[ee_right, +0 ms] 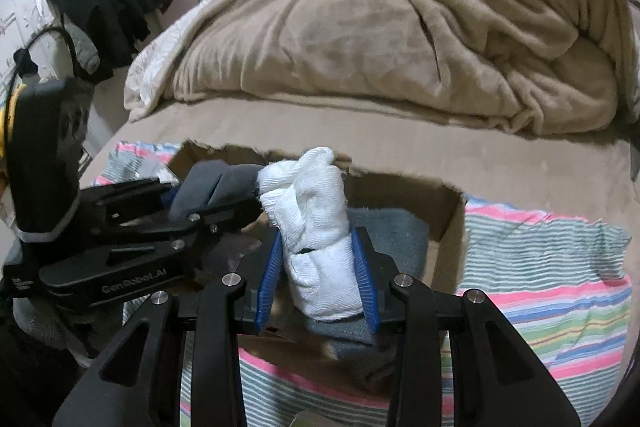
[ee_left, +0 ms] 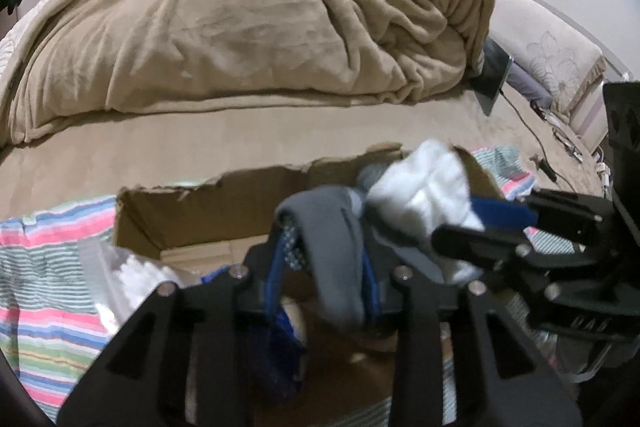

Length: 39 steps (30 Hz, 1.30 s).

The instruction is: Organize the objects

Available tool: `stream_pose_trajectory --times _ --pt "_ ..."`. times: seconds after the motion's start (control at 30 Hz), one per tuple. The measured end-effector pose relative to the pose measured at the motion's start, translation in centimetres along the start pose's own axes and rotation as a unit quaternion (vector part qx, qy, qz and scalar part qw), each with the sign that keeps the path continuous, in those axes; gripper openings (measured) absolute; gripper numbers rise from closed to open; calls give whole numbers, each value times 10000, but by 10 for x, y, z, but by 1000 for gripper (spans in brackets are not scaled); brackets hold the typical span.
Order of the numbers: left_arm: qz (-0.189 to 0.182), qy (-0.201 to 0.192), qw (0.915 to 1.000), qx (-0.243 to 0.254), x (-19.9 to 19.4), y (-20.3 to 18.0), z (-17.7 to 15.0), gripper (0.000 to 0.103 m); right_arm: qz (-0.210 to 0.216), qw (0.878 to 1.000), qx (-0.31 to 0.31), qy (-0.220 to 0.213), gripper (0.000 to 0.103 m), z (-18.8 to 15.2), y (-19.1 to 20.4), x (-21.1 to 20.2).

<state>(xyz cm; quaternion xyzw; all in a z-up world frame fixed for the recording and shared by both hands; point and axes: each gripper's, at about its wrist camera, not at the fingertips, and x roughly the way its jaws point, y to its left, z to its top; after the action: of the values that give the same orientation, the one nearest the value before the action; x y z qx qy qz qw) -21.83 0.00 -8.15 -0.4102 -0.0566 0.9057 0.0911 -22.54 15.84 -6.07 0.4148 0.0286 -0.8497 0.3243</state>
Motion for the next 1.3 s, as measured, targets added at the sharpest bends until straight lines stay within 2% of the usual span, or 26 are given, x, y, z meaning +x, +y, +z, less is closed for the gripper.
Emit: stream_pose_trajectory --times 0.13,0.2,0.43,0.7,1.13,1.17,1.2,1.27,1.3 --pt "106 125 9998 126 10 -5 -1 41 -94 9999 -42 131 37 -2 2 11" --pt "121 124 9997 152 11 -5 -2 48 -147 9997 -60 169 37 -2 4 15" --pt "78 64 9999 41 -3 -3 -5 52 -225 9996 10 182 38 0 6 11" --pt "189 -128 9997 -127 -36 -1 -10 54 -299 9994 171 19 45 1 8 -16" --pt "215 -353 9982 -424 -109 -6 -45 55 -337 9990 56 -271 59 -14 37 -73" --pt "215 -372 9982 -429 -114 -7 -48 58 -344 9990 52 -283 59 -16 39 -77" --pt "210 -398 9980 -441 -119 -8 -50 70 -353 9989 54 -303 59 -18 41 -81" --pt "218 -503 9972 -509 -131 -9 -55 81 -364 9987 51 -339 59 -21 44 -89" --pt "213 -540 9968 -541 -135 -9 -57 81 -368 9987 56 -352 59 -23 45 -93"
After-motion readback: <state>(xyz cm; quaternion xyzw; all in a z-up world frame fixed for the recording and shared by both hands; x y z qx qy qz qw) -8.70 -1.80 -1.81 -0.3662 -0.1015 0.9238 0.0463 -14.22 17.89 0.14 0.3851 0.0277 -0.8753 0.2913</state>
